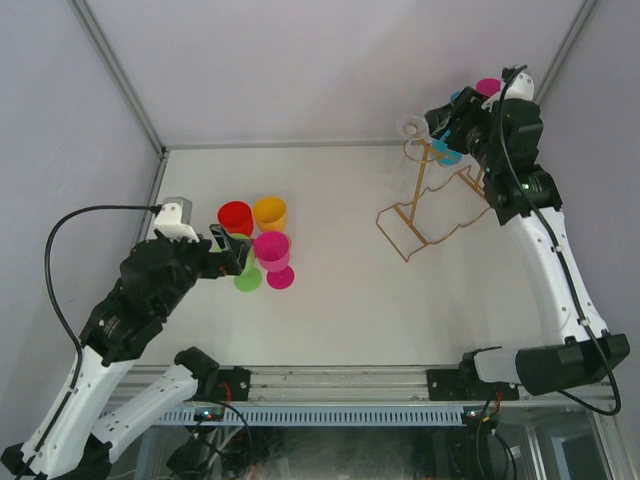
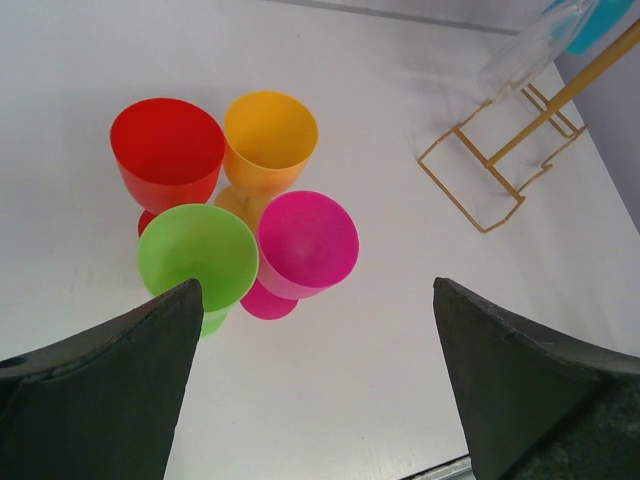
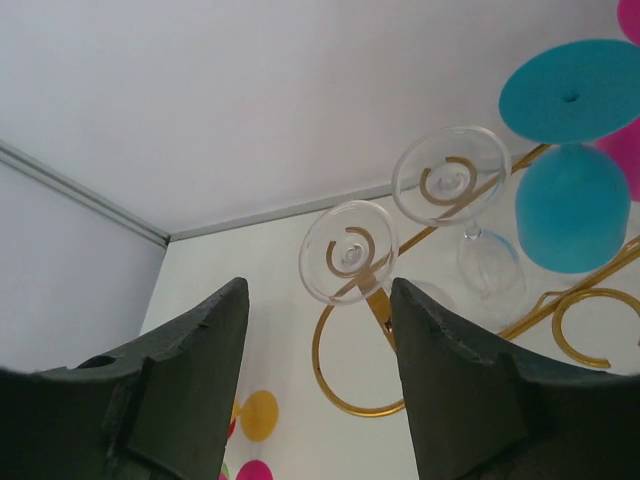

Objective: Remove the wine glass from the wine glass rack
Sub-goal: Pick up the wine glass from the wine rack.

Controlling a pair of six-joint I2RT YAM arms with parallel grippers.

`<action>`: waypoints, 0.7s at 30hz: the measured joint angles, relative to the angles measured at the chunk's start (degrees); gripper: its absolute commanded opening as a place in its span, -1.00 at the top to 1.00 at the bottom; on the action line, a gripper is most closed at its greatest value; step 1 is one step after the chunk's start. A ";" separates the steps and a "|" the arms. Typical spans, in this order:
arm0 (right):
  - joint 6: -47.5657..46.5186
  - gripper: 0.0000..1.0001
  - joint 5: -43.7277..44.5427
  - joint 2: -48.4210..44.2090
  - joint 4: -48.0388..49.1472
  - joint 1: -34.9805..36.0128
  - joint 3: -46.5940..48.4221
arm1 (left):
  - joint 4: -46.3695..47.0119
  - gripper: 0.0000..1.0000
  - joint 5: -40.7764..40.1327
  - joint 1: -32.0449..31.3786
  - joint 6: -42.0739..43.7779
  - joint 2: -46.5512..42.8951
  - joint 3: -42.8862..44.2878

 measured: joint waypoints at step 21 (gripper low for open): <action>7.04 0.17 -8.37 14.38 -8.72 -4.07 9.49 | -1.18 -1.00 0.02 1.22 -0.72 -5.44 -1.09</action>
